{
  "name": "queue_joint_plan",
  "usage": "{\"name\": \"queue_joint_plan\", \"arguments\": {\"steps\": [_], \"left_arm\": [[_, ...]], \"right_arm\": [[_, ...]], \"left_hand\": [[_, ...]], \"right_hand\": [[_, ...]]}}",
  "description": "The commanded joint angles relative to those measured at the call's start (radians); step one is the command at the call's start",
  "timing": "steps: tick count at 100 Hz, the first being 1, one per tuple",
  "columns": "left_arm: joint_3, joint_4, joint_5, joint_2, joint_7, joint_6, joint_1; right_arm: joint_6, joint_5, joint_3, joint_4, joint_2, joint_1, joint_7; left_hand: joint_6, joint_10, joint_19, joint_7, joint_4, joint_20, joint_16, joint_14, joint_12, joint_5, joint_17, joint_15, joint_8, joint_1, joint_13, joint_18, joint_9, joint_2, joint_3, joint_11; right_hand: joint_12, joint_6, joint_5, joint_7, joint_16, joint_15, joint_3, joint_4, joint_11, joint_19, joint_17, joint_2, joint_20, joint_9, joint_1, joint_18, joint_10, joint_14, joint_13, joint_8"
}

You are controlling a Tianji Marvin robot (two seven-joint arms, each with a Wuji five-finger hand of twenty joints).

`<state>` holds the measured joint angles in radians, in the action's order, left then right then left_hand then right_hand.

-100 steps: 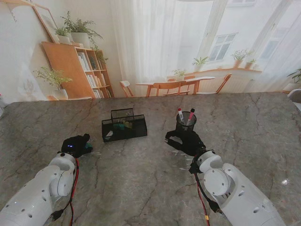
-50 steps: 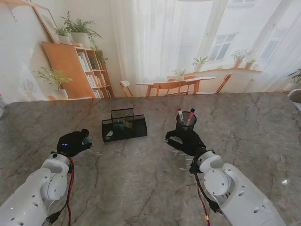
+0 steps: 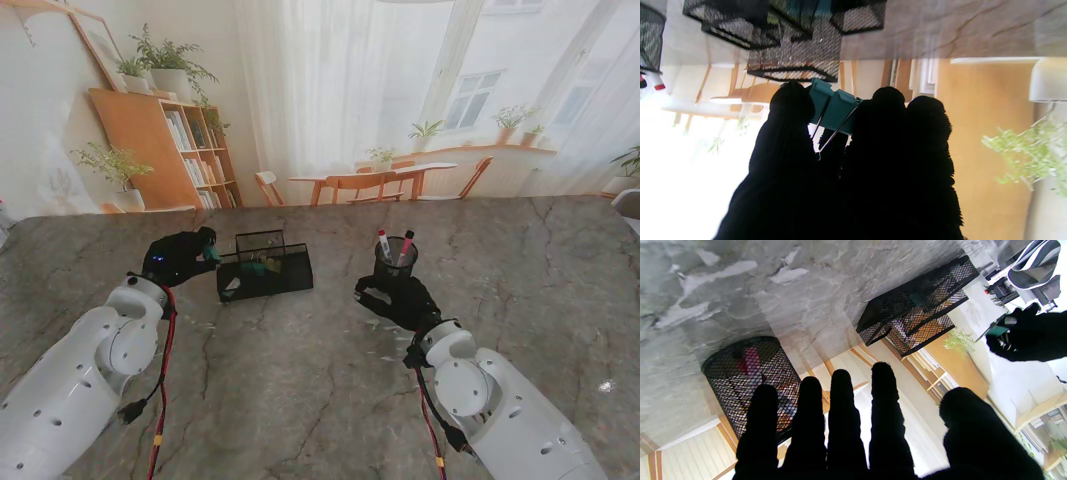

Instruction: Organize desk stationery

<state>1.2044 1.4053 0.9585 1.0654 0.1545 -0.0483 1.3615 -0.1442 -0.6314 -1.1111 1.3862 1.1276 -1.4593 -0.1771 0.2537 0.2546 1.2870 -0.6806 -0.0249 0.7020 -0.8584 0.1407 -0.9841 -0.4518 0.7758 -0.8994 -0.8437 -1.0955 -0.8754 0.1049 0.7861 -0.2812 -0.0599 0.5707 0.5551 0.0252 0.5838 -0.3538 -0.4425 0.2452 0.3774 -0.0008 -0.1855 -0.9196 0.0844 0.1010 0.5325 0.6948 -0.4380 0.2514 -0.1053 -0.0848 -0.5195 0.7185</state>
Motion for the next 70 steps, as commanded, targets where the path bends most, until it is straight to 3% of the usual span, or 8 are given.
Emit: {"name": "queue_joint_plan", "arguments": {"steps": [1,41,70], "left_arm": [[-0.017,-0.009,-0.014,0.018,-0.004,0.003,-0.052],[-0.282,-0.298,-0.178,0.059,-0.011,0.006,-0.374],[-0.481,-0.523,-0.296,0.114,0.012,-0.056,-0.559]], "right_arm": [[0.003,0.005,-0.002,0.003,0.003,-0.005,0.009],[0.011,-0.008,-0.033,0.014,0.004,-0.028,-0.012],[0.011,-0.016,-0.047,0.021,0.004,-0.039,-0.023]], "left_hand": [[-0.034,-0.034,0.04,-0.156,0.02,0.03,-0.014,-0.047,-0.02,-0.083,0.011,0.004,-0.059,-0.142,-0.003,-0.105,0.039,0.045,0.18,0.04],[-0.039,-0.038,0.052,-0.157,0.017,0.044,-0.024,-0.052,-0.029,-0.081,0.004,-0.007,-0.065,-0.137,0.0,-0.109,0.038,0.046,0.183,0.048],[-0.042,-0.043,0.054,-0.16,0.016,0.047,-0.027,-0.059,-0.032,-0.076,0.001,-0.01,-0.064,-0.134,0.003,-0.116,0.033,0.049,0.184,0.052]], "right_hand": [[0.011,0.0,0.021,-0.007,0.0,0.0,-0.019,-0.017,-0.018,-0.009,-0.016,-0.029,-0.01,0.005,-0.005,0.0,-0.007,-0.002,0.0,0.02],[0.011,0.001,0.02,-0.006,-0.001,0.0,-0.018,-0.017,-0.018,-0.008,-0.017,-0.029,-0.01,0.004,-0.005,-0.001,-0.007,-0.002,0.001,0.02],[0.011,0.001,0.021,-0.006,-0.001,-0.001,-0.018,-0.017,-0.018,-0.008,-0.017,-0.028,-0.01,0.005,-0.004,0.001,-0.008,-0.002,0.0,0.02]]}}
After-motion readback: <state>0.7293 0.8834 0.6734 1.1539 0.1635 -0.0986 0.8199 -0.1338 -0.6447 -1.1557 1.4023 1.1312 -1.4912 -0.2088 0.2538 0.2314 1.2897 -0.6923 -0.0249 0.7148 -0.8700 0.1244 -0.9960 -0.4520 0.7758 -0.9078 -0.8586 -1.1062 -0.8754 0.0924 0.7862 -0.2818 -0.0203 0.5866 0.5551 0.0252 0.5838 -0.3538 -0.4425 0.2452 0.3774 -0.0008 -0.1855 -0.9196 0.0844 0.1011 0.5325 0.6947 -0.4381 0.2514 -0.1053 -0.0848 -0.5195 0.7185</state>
